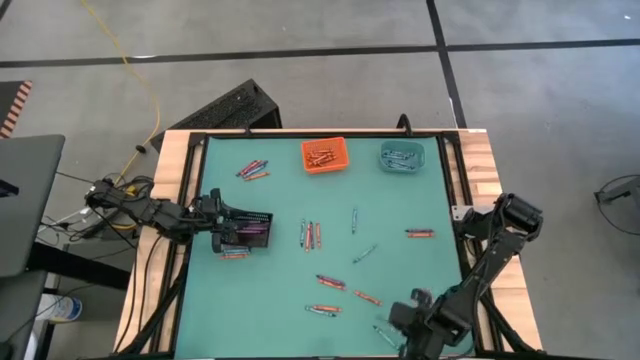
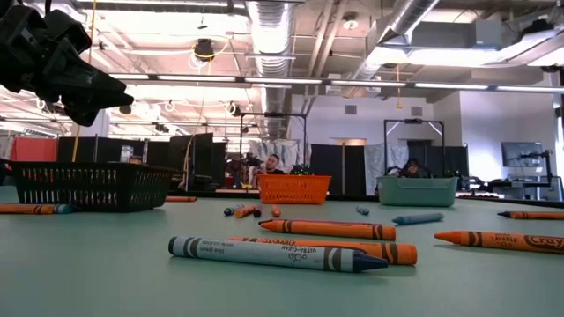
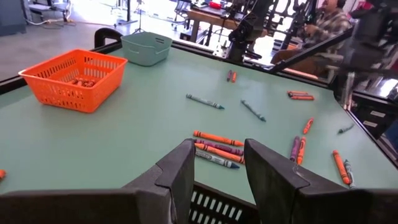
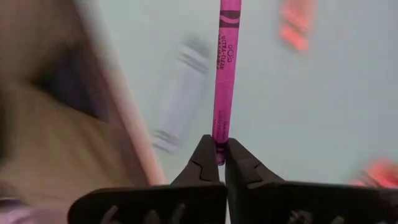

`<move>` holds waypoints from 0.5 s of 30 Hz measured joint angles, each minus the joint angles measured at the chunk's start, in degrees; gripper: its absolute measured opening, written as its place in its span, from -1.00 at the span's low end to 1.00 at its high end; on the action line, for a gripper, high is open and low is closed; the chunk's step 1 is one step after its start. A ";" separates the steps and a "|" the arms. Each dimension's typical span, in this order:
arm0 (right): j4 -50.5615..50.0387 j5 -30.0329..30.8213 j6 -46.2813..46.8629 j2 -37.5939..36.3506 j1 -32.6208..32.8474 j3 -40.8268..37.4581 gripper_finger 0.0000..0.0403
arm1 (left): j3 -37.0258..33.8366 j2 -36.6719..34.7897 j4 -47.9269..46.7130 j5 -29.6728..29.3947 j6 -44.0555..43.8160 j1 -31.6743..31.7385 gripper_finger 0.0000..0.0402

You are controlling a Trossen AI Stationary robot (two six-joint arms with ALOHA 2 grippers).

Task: Sort crayons

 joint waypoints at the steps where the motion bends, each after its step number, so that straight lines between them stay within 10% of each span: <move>1: 3.32 0.55 -1.51 0.00 0.14 0.13 -0.98 | 0.00 -0.01 -0.02 0.05 0.01 -0.01 -0.36; 15: 17.96 -7.18 -9.99 9.17 -3.50 0.07 -0.98 | 0.00 -0.01 0.00 0.01 0.00 0.00 -0.36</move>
